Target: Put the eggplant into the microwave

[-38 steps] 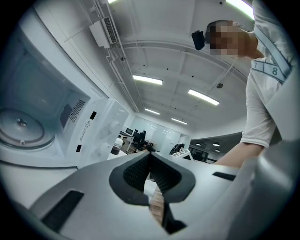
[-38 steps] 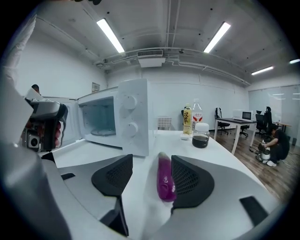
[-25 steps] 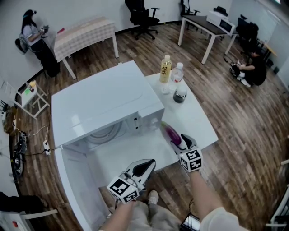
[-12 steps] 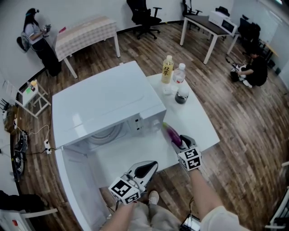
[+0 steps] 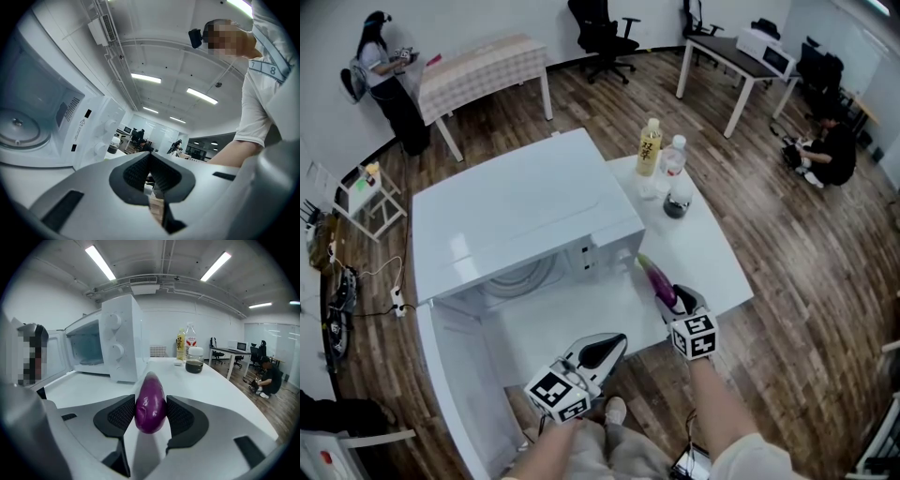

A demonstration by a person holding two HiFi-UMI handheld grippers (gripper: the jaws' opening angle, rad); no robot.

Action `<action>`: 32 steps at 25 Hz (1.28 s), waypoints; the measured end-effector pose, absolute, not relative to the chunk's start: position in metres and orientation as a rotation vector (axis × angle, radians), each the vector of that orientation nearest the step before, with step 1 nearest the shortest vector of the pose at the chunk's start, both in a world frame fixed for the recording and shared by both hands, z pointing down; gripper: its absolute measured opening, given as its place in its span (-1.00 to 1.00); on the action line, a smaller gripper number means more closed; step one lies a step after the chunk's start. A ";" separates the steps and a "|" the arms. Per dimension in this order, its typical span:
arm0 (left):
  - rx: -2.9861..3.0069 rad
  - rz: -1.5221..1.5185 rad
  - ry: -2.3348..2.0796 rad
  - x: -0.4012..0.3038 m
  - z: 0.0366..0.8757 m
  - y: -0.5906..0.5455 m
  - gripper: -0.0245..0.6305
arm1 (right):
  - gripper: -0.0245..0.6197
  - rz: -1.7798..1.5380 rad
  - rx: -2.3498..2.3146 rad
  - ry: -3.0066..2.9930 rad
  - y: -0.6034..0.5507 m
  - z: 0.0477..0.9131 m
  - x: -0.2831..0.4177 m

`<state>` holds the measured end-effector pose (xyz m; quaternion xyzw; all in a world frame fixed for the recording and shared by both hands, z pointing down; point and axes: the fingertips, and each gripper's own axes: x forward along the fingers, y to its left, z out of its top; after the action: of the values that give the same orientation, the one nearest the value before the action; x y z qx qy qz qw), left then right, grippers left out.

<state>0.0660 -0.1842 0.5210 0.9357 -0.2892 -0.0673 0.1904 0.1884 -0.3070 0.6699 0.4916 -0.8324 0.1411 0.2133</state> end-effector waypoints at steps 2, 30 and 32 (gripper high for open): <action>2.631 -0.191 -0.815 0.066 0.519 -0.183 -0.92 | -0.22 0.399 1.375 -2.321 -0.303 0.667 0.187; 2.667 -0.261 -0.864 0.046 0.477 -0.151 -0.92 | -0.22 0.401 1.234 -2.447 -0.221 0.638 0.126; 2.666 -0.269 -0.871 0.043 0.475 -0.149 -0.92 | -0.22 0.398 1.205 -2.461 -0.219 0.638 0.114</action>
<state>0.0432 -0.1493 0.4754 0.9338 -0.3050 -0.0943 0.1615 0.1137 -0.2192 0.6382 0.4278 -0.8734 0.1413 0.1851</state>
